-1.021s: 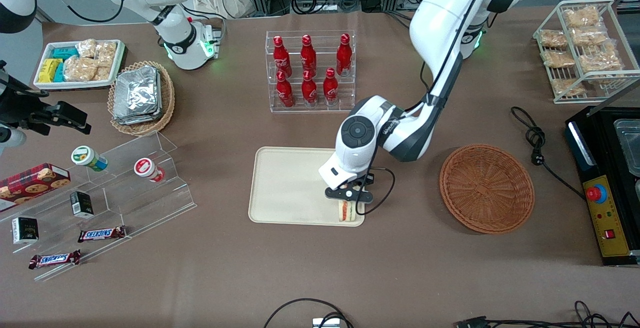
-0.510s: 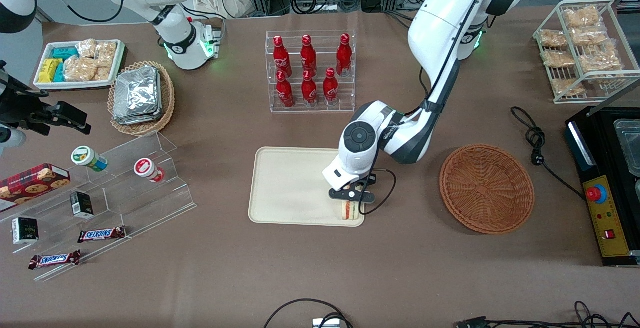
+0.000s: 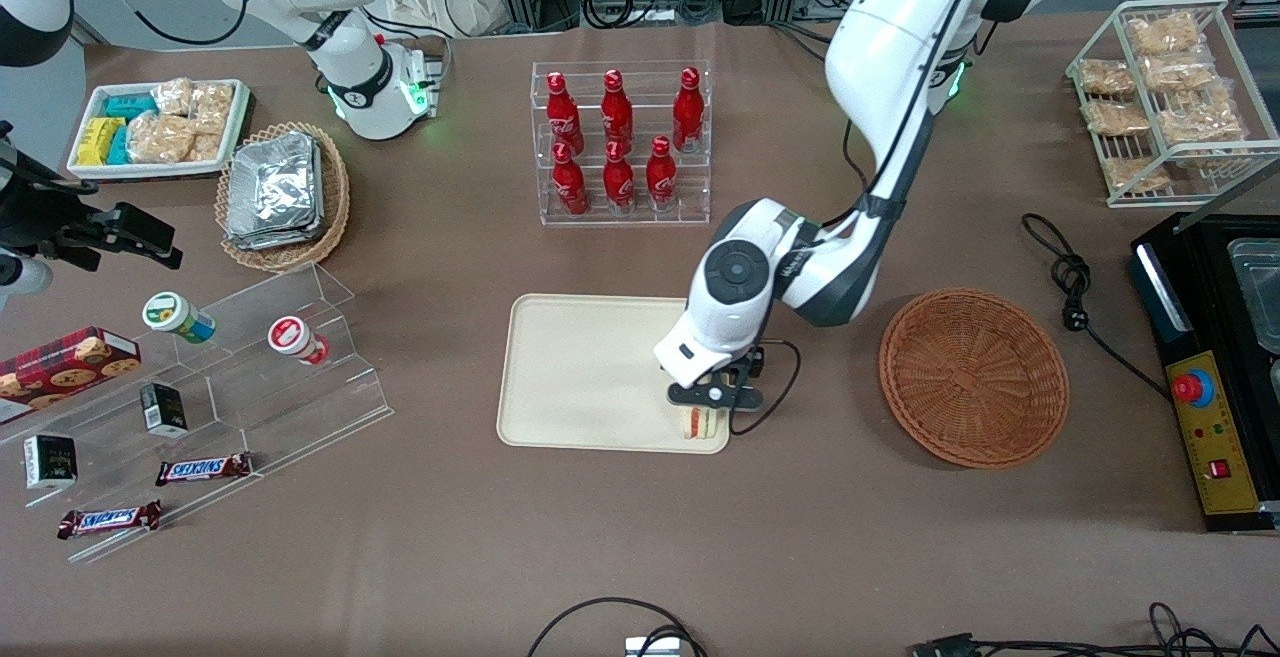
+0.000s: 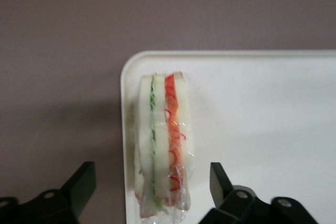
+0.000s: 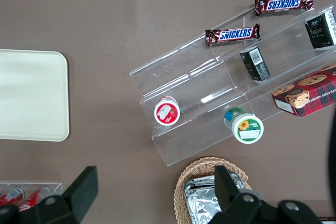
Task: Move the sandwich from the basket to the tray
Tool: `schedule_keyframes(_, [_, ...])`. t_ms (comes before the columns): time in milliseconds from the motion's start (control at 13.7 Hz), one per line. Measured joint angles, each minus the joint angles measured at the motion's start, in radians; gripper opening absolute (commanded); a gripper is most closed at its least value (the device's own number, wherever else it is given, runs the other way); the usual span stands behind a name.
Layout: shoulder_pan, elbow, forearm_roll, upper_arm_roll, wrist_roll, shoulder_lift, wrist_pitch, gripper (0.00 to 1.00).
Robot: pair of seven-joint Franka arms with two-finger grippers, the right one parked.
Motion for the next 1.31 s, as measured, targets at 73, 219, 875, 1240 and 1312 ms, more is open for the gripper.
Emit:
schedule_keyframes(73, [0.001,-0.004,-0.027,0.029,0.003,-0.034,-0.002,1.00])
schedule_keyframes(219, [0.008,-0.021,-0.045,0.085,0.018,-0.112,-0.026,1.00])
schedule_keyframes(875, [0.243,-0.045,-0.013,0.135,0.226,-0.422,-0.427,1.00])
schedule_keyframes(1240, [0.365,-0.085,0.062,0.039,0.281,-0.540,-0.529,1.00])
schedule_keyframes(1312, [0.402,-0.110,0.073,-0.006,0.281,-0.566,-0.531,1.00])
